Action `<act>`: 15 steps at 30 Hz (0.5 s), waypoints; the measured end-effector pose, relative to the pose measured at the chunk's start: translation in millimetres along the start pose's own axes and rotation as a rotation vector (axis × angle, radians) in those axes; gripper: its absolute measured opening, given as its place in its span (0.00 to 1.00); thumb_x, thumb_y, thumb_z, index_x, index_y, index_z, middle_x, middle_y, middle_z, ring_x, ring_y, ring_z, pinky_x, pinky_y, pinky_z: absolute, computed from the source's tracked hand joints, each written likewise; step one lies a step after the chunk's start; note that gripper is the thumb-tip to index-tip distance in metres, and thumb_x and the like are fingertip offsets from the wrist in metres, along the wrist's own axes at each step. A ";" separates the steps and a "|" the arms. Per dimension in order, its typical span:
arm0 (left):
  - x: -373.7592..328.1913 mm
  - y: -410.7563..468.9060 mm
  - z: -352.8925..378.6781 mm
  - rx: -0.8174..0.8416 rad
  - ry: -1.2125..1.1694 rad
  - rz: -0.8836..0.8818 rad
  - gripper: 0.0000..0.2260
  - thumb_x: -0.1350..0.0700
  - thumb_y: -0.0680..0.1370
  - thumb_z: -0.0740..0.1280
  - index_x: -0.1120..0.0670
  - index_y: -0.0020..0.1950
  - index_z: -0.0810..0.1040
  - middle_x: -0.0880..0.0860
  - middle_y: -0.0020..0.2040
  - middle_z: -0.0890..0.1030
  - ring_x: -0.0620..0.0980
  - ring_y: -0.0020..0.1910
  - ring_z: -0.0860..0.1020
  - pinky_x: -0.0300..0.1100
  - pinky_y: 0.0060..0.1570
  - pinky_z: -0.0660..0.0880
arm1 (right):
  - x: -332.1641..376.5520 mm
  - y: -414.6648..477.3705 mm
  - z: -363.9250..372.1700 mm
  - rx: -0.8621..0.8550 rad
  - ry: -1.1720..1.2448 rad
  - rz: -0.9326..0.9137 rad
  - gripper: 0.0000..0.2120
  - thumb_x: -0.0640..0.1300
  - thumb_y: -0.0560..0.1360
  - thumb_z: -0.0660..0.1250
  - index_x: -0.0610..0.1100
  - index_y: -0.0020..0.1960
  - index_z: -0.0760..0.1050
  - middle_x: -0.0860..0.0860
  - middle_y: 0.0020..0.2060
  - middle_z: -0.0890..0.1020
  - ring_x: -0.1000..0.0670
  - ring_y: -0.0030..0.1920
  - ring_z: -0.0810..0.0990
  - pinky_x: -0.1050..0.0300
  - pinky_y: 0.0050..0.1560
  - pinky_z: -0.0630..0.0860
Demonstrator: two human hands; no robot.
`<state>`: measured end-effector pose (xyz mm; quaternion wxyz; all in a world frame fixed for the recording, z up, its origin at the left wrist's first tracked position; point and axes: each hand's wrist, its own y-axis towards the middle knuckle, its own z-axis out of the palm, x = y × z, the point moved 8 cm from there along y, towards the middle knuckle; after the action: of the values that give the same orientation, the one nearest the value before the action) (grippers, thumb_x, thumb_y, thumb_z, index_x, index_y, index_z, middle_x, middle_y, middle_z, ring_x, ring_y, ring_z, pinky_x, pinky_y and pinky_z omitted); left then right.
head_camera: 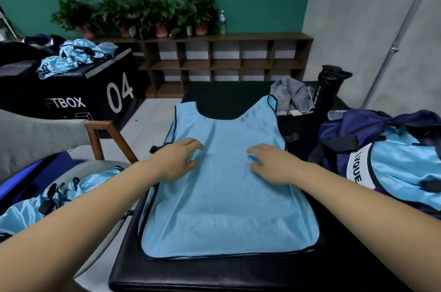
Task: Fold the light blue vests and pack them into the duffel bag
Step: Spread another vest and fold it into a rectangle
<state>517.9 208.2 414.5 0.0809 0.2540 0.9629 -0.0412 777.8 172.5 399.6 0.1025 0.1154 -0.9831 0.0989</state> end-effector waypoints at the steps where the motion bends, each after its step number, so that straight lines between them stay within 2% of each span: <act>1: 6.1 10.4 5.2 0.019 0.008 -0.015 0.23 0.48 0.85 0.65 0.42 0.80 0.66 0.42 0.79 0.66 0.50 0.68 0.76 0.45 0.65 0.74 | -4.6 10.9 2.5 0.021 -0.023 0.018 0.26 0.59 0.85 0.57 0.52 0.81 0.63 0.50 0.78 0.68 0.43 0.75 0.69 0.42 0.74 0.69; 4: 31.2 26.9 18.5 0.101 -0.008 -0.057 0.26 0.41 0.85 0.63 0.40 0.82 0.63 0.41 0.81 0.64 0.51 0.72 0.74 0.47 0.68 0.72 | -25.4 30.6 3.7 0.068 -0.134 0.070 0.25 0.59 0.86 0.55 0.52 0.80 0.64 0.49 0.76 0.68 0.41 0.73 0.70 0.42 0.73 0.69; 7: 67.5 29.6 21.1 0.166 -0.009 -0.115 0.25 0.35 0.83 0.64 0.37 0.80 0.66 0.39 0.78 0.67 0.49 0.71 0.74 0.51 0.71 0.72 | -48.5 39.3 -8.9 0.063 -0.232 0.118 0.21 0.57 0.85 0.55 0.49 0.73 0.68 0.46 0.68 0.73 0.40 0.69 0.73 0.42 0.68 0.72; 11: 98.8 40.3 1.0 0.146 0.024 -0.118 0.15 0.41 0.84 0.67 0.40 0.70 0.77 0.42 0.65 0.79 0.46 0.60 0.78 0.45 0.61 0.75 | -66.4 52.0 -32.0 0.082 -0.289 0.158 0.16 0.54 0.83 0.59 0.48 0.66 0.74 0.45 0.62 0.78 0.40 0.63 0.79 0.47 0.61 0.76; 15: 108.5 72.3 -26.0 0.071 0.020 -0.135 0.06 0.44 0.84 0.66 0.40 0.60 0.80 0.41 0.54 0.84 0.45 0.52 0.80 0.42 0.50 0.74 | -69.3 84.6 -65.2 -0.005 -0.147 0.153 0.10 0.49 0.81 0.61 0.49 0.56 0.79 0.48 0.53 0.82 0.42 0.54 0.80 0.47 0.57 0.79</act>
<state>457.2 326.4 418.1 0.0594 0.1917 0.9765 -0.0782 834.5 281.7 432.1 0.0223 0.0466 -0.9941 0.0954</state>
